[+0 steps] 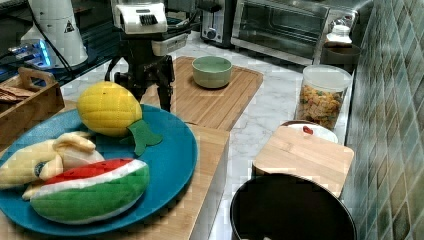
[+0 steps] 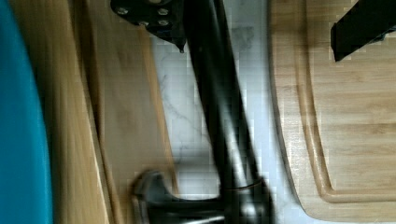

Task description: Open the drawer.

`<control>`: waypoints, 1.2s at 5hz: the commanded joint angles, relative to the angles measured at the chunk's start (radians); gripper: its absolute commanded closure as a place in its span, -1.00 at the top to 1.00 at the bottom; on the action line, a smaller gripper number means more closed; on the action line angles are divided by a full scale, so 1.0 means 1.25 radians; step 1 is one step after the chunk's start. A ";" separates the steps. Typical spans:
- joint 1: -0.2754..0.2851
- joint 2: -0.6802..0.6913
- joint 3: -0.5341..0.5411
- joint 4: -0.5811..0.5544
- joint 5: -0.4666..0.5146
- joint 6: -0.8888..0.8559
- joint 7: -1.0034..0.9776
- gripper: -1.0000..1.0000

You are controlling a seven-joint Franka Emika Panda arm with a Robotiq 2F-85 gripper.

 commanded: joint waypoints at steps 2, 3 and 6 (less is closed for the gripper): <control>0.191 -0.142 0.286 -0.184 0.159 -0.052 -0.019 1.00; 0.177 -0.202 0.311 -0.222 0.144 -0.051 0.026 1.00; 0.185 -0.202 0.302 -0.222 0.143 -0.051 0.027 1.00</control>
